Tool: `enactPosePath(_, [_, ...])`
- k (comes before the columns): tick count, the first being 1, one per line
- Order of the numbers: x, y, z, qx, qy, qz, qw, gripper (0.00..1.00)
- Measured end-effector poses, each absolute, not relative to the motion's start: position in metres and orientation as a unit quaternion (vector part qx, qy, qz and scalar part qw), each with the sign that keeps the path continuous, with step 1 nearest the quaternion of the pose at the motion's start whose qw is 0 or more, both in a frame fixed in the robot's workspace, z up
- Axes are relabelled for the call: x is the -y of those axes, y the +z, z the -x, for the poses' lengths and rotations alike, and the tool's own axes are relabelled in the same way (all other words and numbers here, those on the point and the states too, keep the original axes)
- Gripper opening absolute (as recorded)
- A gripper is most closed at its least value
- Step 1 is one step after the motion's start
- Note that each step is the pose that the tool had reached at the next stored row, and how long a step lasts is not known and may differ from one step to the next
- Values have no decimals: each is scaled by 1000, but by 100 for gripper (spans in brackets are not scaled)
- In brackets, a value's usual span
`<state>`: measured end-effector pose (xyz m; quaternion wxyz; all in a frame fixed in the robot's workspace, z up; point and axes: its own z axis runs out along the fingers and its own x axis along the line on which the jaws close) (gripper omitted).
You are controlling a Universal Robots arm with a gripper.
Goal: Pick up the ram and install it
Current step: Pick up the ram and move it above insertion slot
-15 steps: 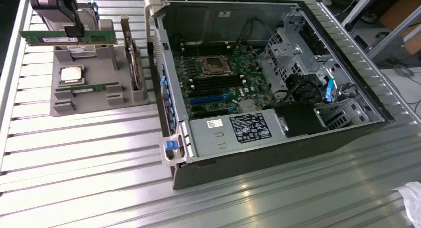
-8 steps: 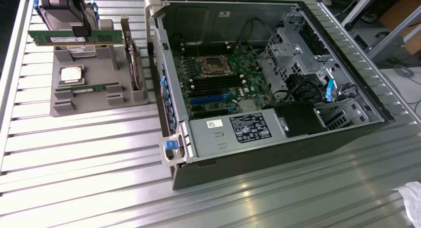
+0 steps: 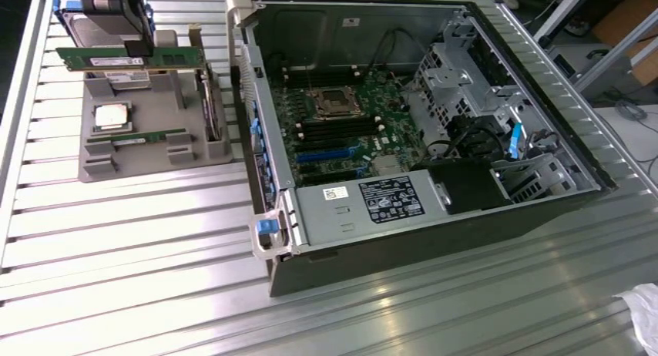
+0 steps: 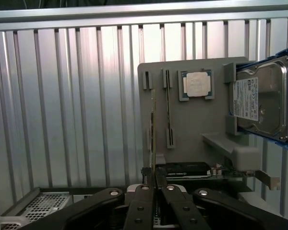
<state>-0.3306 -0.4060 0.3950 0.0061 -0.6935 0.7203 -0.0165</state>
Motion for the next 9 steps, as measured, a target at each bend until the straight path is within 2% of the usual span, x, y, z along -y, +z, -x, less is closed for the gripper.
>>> enactPosePath(9, [406, 395, 322, -720, -17, 693, 6, 12])
